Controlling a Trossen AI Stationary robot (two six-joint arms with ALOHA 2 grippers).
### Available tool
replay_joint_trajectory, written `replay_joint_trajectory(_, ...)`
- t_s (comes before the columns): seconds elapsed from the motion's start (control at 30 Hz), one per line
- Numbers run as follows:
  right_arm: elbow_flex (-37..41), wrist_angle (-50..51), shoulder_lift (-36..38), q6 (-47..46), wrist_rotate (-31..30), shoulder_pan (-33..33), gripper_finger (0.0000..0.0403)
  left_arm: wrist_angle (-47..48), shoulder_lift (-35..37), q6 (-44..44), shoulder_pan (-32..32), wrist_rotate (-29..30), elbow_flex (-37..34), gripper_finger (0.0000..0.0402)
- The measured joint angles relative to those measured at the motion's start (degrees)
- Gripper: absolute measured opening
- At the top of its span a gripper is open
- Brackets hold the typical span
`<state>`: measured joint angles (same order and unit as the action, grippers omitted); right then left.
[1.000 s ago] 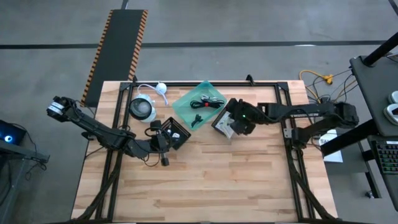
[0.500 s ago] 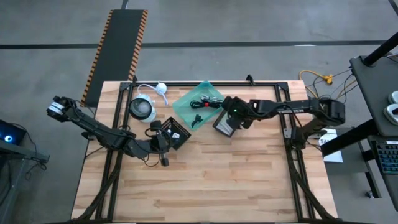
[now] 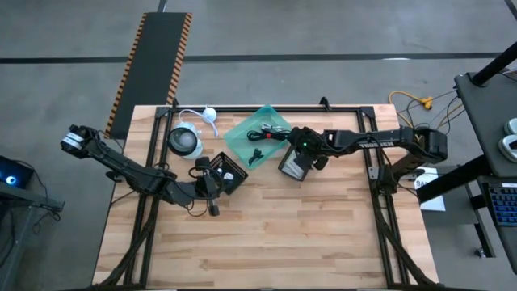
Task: Pick and place items into bin
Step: Put the card reader box into the right black bin, then return to Home Position
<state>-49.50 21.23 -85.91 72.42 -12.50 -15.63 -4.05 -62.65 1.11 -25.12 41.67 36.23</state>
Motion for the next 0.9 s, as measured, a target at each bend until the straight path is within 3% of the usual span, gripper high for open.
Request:
replay_joint_trajectory(0.43,0.00,-0.65,0.69,-0.85,-3.01,0.34,0.0100,0.02,0.00,-0.03,0.00,0.12,0.00,0.0015)
replay_joint_trajectory(0.53,-0.41,-3.04,1.75,-8.01,-1.70,0.67,0.0098,0.02,0.00,-0.05,0.00,0.20,0.00,0.0015)
replay_joint_trajectory(0.67,-3.17,-4.47,5.38,-22.55,8.50,-0.31,0.0077,0.02,0.00,-0.05,0.00,0.17,0.00,0.0015)
replay_joint_trajectory(0.8,-3.50,-7.98,10.36,-40.19,27.70,-3.80,0.0048,0.03,0.00,-0.03,-0.02,0.17,0.00,0.0015)
replay_joint_trajectory(0.9,-0.35,-10.09,14.75,-47.77,31.67,-3.67,0.0027,0.09,0.00,-0.01,-0.04,0.15,0.00,0.0015)
